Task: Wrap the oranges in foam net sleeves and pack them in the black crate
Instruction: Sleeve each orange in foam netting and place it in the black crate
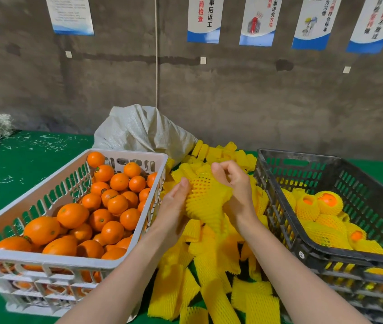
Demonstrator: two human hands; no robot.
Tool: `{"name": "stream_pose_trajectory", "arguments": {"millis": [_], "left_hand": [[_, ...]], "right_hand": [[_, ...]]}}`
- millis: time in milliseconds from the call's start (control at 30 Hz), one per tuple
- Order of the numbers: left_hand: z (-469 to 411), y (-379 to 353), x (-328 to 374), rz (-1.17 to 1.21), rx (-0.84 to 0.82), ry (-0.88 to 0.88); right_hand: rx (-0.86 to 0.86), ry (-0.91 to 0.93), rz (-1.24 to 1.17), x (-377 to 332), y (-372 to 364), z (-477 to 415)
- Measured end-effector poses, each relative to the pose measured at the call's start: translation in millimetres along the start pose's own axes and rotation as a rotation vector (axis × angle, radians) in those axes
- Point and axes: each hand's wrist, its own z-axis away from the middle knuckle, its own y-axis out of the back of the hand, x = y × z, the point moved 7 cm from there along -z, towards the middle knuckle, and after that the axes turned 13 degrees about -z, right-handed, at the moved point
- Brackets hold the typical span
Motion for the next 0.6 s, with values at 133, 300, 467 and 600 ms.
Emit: {"name": "stream_pose_trajectory", "arguments": {"millis": [133, 300, 467, 600], "left_hand": [[-2, -5, -5, 0.266, 0.000, 0.186], [-1, -8, -16, 0.433, 0.039, 0.415], [-5, 1, -20, 0.333, 0.107, 0.422], [-9, 8, -23, 0.259, 0.194, 0.395]], "right_hand": [[0.013, -0.144, -0.128, 11, -8, 5], [0.013, -0.260, -0.281, 16, -11, 17], [0.053, -0.375, -0.310, 28, -14, 16], [0.045, -0.523, -0.256, 41, -14, 19]]}}
